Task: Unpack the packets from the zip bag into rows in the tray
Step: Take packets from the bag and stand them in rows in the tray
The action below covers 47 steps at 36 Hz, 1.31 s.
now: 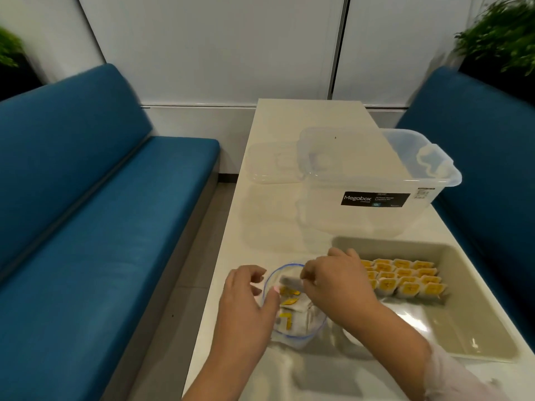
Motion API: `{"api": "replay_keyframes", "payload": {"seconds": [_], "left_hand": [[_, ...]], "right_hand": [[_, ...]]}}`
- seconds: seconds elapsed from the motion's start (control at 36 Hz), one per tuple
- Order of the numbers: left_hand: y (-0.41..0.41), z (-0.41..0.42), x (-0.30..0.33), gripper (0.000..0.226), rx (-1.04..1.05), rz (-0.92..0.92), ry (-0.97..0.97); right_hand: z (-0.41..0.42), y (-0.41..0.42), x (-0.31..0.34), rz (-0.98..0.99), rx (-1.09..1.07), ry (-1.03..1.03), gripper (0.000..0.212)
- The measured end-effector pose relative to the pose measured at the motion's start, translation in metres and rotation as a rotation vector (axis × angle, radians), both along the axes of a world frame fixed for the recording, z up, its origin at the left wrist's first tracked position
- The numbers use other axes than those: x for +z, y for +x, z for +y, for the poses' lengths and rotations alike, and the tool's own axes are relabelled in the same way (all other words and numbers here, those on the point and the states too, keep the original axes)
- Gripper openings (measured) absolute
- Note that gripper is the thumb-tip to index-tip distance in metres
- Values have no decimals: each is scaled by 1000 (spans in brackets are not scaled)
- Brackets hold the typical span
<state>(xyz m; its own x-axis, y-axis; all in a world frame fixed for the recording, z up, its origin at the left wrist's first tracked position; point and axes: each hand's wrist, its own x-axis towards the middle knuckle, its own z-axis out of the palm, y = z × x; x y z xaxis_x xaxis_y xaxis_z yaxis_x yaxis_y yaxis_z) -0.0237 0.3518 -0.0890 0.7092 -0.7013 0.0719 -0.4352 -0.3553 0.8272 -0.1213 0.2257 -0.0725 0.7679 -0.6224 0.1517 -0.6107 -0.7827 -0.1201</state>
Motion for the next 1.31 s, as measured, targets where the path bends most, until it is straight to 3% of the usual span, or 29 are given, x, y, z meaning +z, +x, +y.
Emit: {"api": "replay_keyframes", "payload": {"seconds": [0.08, 0.22, 0.36, 0.5, 0.58, 0.67, 0.75, 0.97, 1.17, 1.31], "left_hand": [[-2, -6, 10, 6, 2, 242, 6], [-13, -20, 17, 27, -47, 783, -108], [-15, -31, 18, 23, 10, 871, -202], [-15, -33, 17, 18, -8, 761, -197], [-16, -35, 18, 12, -29, 560, -159], [-18, -38, 20, 9, -37, 374, -93], [-22, -42, 23, 8, -63, 305, -65], [-37, -57, 27, 10, -117, 162, 7], [-44, -59, 16, 49, -288, -256, 203], [-52, -55, 8, 66, -362, -355, 477]], "right_hand": [[2, -7, 7, -89, -2, 14, 18], [14, -10, -2, -256, 12, -189, 13], [15, -16, -4, -297, 77, -296, 18], [10, -25, 6, -302, 110, -150, 26], [0, -30, 19, -389, 49, -34, 19], [-12, -31, 36, -250, 79, 24, 21], [-23, -36, 42, -137, 135, 65, 28], [-38, -50, 48, -33, 109, 20, 19], [-60, -73, 43, -51, -66, 131, 14], [-66, -84, 23, -36, -193, 230, 12]]}}
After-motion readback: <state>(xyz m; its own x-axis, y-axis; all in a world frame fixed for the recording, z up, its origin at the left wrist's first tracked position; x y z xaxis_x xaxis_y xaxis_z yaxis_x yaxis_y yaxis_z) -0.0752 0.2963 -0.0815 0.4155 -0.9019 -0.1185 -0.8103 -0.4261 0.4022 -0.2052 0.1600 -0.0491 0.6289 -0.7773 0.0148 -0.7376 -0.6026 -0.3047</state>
